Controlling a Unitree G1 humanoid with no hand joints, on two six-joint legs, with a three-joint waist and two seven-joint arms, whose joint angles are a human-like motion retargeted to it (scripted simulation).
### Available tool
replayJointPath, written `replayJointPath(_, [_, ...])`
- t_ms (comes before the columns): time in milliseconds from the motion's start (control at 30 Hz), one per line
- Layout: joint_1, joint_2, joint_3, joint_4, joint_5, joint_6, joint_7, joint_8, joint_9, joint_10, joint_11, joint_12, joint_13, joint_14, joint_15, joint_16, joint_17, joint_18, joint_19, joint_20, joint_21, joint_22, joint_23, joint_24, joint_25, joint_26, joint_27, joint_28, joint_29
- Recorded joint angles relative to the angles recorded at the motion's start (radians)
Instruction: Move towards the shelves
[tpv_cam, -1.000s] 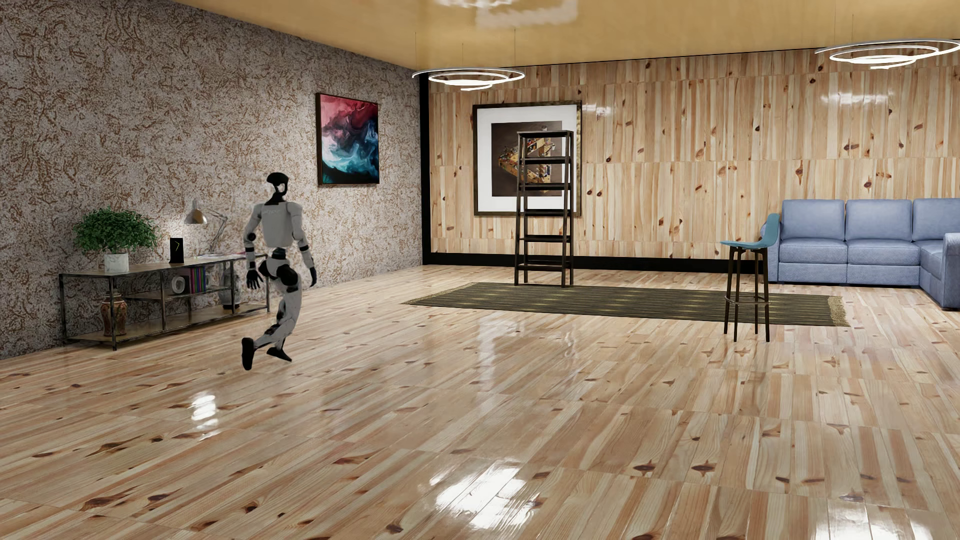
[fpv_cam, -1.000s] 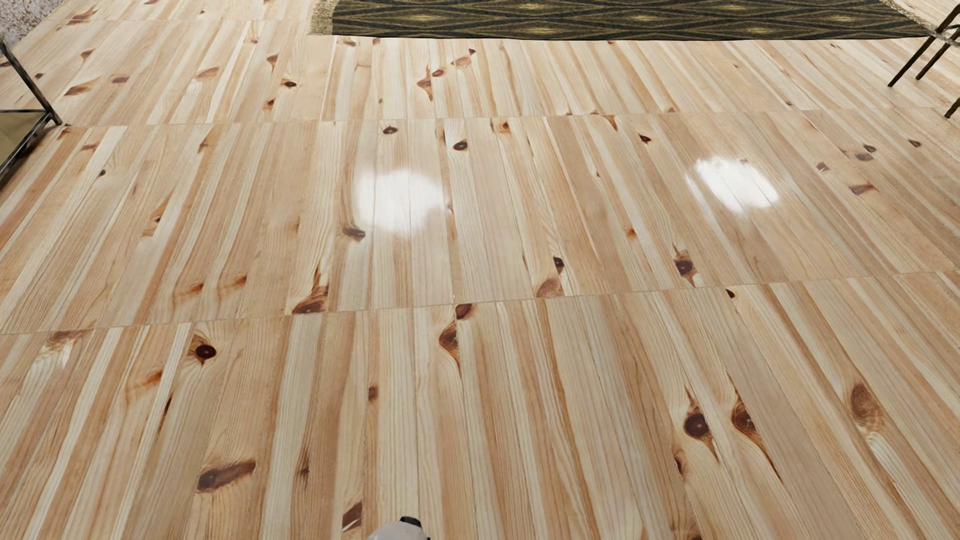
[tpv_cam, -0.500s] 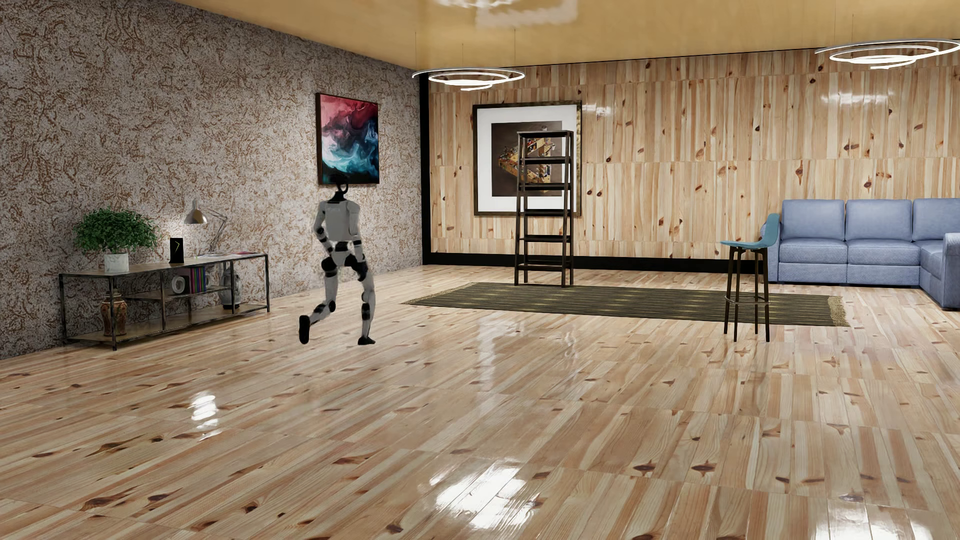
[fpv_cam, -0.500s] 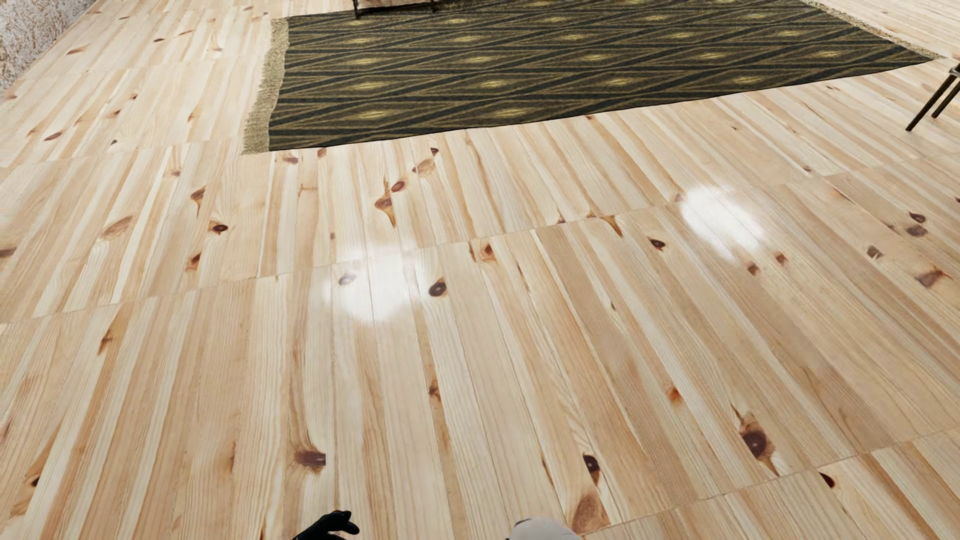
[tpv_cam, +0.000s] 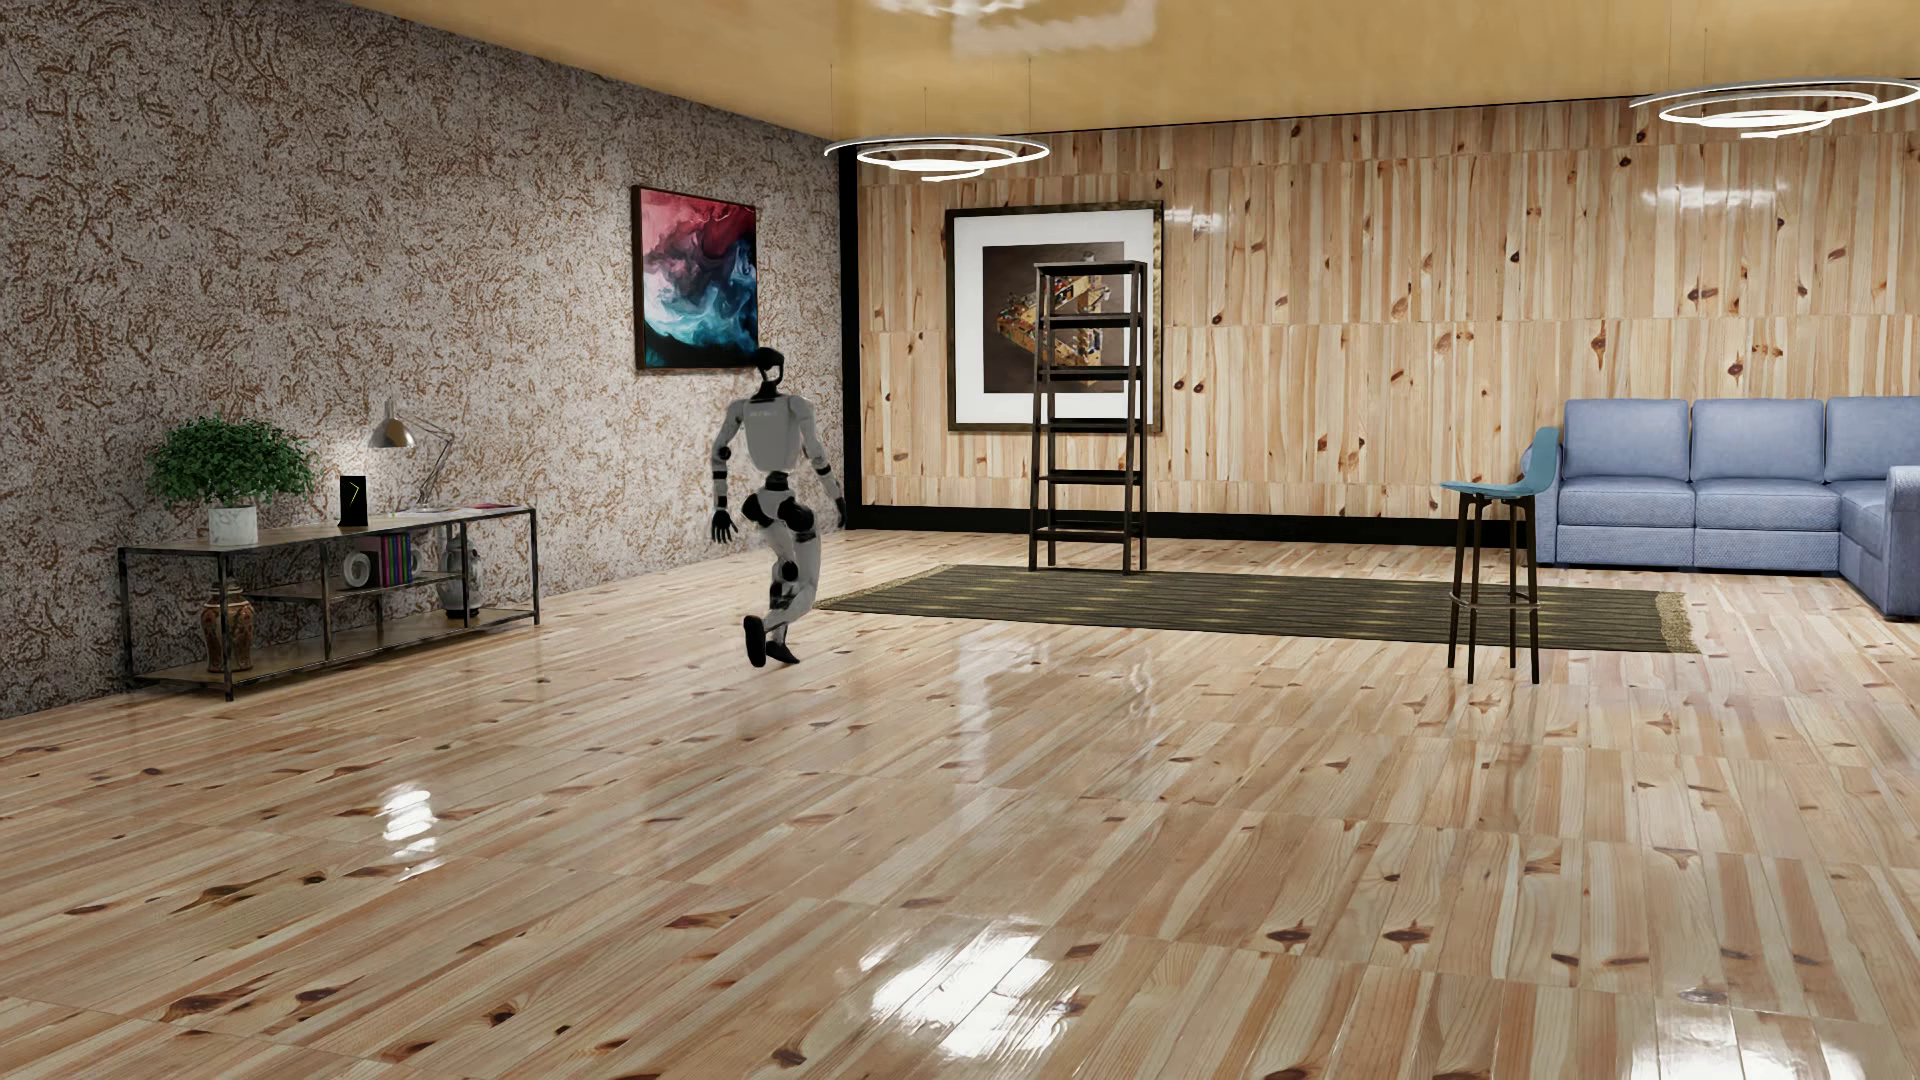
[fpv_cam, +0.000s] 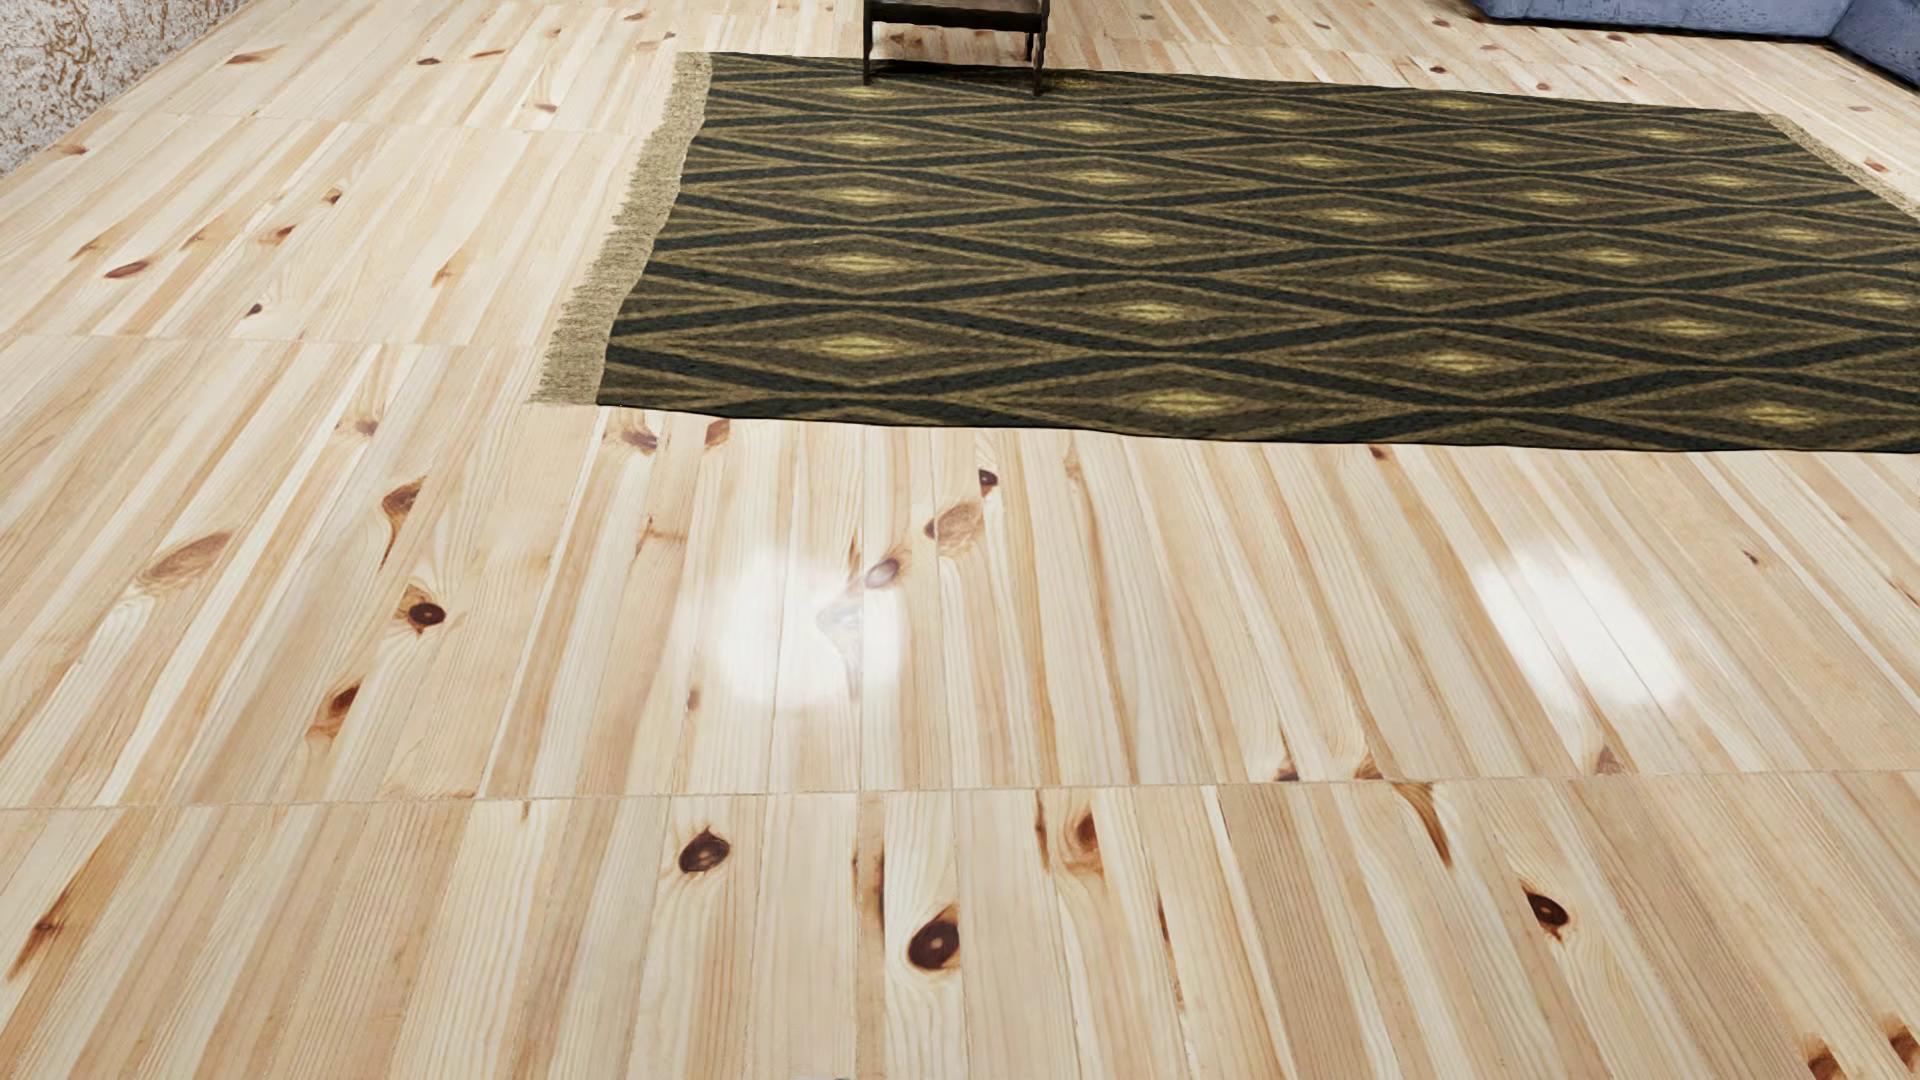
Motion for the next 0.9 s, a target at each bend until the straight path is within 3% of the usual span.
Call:
replayJointPath(67, [0.221,-0.215,-0.095,-0.025,0.028,0.029,0.0,0.0,0.016,-0.09,0.191,-0.089,0.022,-0.13,-0.255,-0.004,-0.004,0.0,0.0,0.04,0.092,-0.082,0.123,0.0,0.0,0.0,0.0,0.0,0.0])
replayJointPath(133, [0.433,-0.362,-0.23,0.018,0.069,0.079,0.0,0.0,0.016,-0.189,0.056,-0.154,0.101,-0.281,-0.329,0.006,-0.021,0.0,0.0,0.144,0.125,-0.238,0.172,0.0,0.0,0.0,0.0,0.0,0.0])
replayJointPath(233, [0.649,-0.472,-0.368,0.084,0.06,0.111,0.0,0.0,-0.006,-0.278,-0.509,-0.277,0.191,-0.454,-0.307,0.02,-0.041,0.0,0.0,0.3,0.144,-0.445,0.236,0.0,0.0,0.0,0.0,0.0,0.0])
replayJointPath(267, [0.685,-0.493,-0.39,0.088,0.053,0.105,0.0,0.0,-0.023,-0.281,-0.688,-0.313,0.207,-0.49,-0.241,0.03,-0.042,0.0,0.0,0.351,0.146,-0.51,0.254,0.0,0.0,0.0,0.0,0.0,0.0])
replayJointPath(300, [0.708,-0.53,-0.408,0.11,0.043,0.108,0.0,0.0,-0.046,-0.277,-1.046,-0.343,0.217,-0.514,-0.052,0.039,-0.038,0.0,0.0,0.397,0.139,-0.558,0.273,0.0,0.0,0.0,0.0,0.0,0.0])
replayJointPath(333, [0.738,-0.566,-0.425,0.134,0.043,0.111,0.0,0.0,-0.056,-0.256,-1.089,-0.362,0.227,-0.508,-0.037,0.045,-0.035,0.0,0.0,0.428,0.136,-0.589,0.292,0.0,0.0,0.0,0.0,0.0,0.0])
replayJointPath(367, [0.783,-0.596,-0.441,0.168,0.059,0.115,0.0,0.0,-0.048,-0.22,-0.72,-0.356,0.231,-0.471,-0.267,0.051,-0.032,0.0,0.0,0.451,0.14,-0.616,0.316,0.0,0.0,0.0,0.0,0.0,0.0])
replayJointPath(400, [0.792,-0.631,-0.448,0.194,0.085,0.128,0.0,0.0,-0.06,-0.147,-0.621,-0.335,0.227,-0.387,-0.324,0.043,-0.031,0.0,0.0,0.471,0.141,-0.609,0.34,0.0,0.0,0.0,0.0,0.0,0.0])
replayJointPath(433, [0.746,-0.673,-0.443,0.22,0.101,0.145,0.0,0.0,-0.091,-0.013,-0.514,-0.306,0.219,-0.268,-0.238,0.026,-0.03,0.0,0.0,0.478,0.165,-0.578,0.371,0.0,0.0,0.0,0.0,0.0,0.0])
replayJointPath(467, [0.734,-0.615,-0.421,0.273,0.156,0.178,0.0,0.0,-0.062,0.15,-0.416,-0.276,0.208,-0.129,-0.247,0.004,-0.031,0.0,0.0,0.456,0.182,-0.502,0.399,0.0,0.0,0.0,0.0,0.0,0.0])
replayJointPath(500, [0.626,-0.578,-0.388,0.252,0.18,0.171,0.0,0.0,-0.05,0.384,-0.377,-0.266,0.178,-0.011,-0.307,0.003,-0.025,0.0,0.0,0.404,0.147,-0.428,0.381,0.0,0.0,0.0,0.0,0.0,0.0])
replayJointPath(533, [0.525,-0.497,-0.353,0.253,0.218,0.174,0.0,0.0,-0.031,0.585,-0.394,-0.269,0.153,-0.012,-0.336,-0.004,-0.018,0.0,0.0,0.33,0.149,-0.331,0.337,0.0,0.0,0.0,0.0,0.0,0.0])
replayJointPath(567, [0.438,-0.394,-0.286,0.221,0.231,0.149,0.0,0.0,-0.015,0.694,-0.45,-0.249,0.137,-0.066,-0.327,-0.027,-0.007,0.0,0.0,0.336,0.114,-0.247,0.263,0.0,0.0,0.0,0.0,0.0,0.0])
replayJointPath(633, [0.287,-0.213,-0.166,0.157,0.235,0.106,0.0,0.0,0.003,0.599,-0.553,-0.166,0.093,-0.043,-0.297,-0.037,0.003,0.0,0.0,0.266,0.042,-0.136,0.087,0.0,0.0,0.0,0.0,0.0,0.0])
replayJointPath(700, [0.172,-0.07,-0.093,0.113,0.218,0.075,0.0,0.0,-0.003,0.218,-0.636,-0.055,0.06,0.097,-0.276,-0.032,0.0,0.0,0.0,0.21,-0.008,-0.091,-0.11,0.0,0.0,0.0,0.0,0.0,0.0])
replayJointPath(733, [0.13,-0.01,-0.056,0.11,0.211,0.072,0.0,0.0,-0.009,0.019,-0.667,-0.009,0.039,0.088,-0.281,-0.028,-0.008,0.0,0.0,0.176,-0.034,-0.086,-0.192,0.0,0.0,0.0,0.0,0.0,0.0])
replayJointPath(767, [0.103,0.043,-0.029,0.118,0.207,0.078,0.0,0.0,-0.017,-0.164,-0.696,0.031,0.013,-0.076,-0.312,-0.027,-0.021,0.0,0.0,0.151,-0.059,-0.088,-0.26,0.0,0.0,0.0,0.0,0.0,0.0])
replayJointPath(800, [0.068,0.083,0.003,0.14,0.203,0.09,0.0,0.0,-0.03,-0.268,-0.703,0.061,-0.01,-0.373,-0.351,-0.029,-0.033,0.0,0.0,0.128,-0.087,-0.084,-0.305,0.0,0.0,0.0,0.0,0.0,0.0])
replayJointPath(833, [0.031,0.113,0.025,0.161,0.191,0.102,0.0,0.0,-0.047,-0.243,-0.698,0.085,-0.034,-0.479,-0.394,-0.033,-0.047,0.0,0.0,0.112,-0.113,-0.09,-0.338,0.0,0.0,0.0,0.0,0.0,0.0])
replayJointPath(867, [0.007,0.153,0.056,0.169,0.181,0.119,0.0,0.0,-0.043,-0.239,-0.687,0.067,-0.054,-0.49,-0.423,-0.039,-0.056,0.0,0.0,0.014,-0.128,-0.041,-0.332,0.0,0.0,0.0,0.0,0.0,0.0])
replayJointPath(900, [-0.017,0.201,0.082,0.153,0.165,0.116,0.0,0.0,-0.033,-0.228,-0.669,0.062,-0.052,-0.487,-0.414,-0.037,-0.049,0.0,0.0,-0.009,-0.155,-0.036,-0.316,0.0,0.0,0.0,0.0,0.0,0.0])
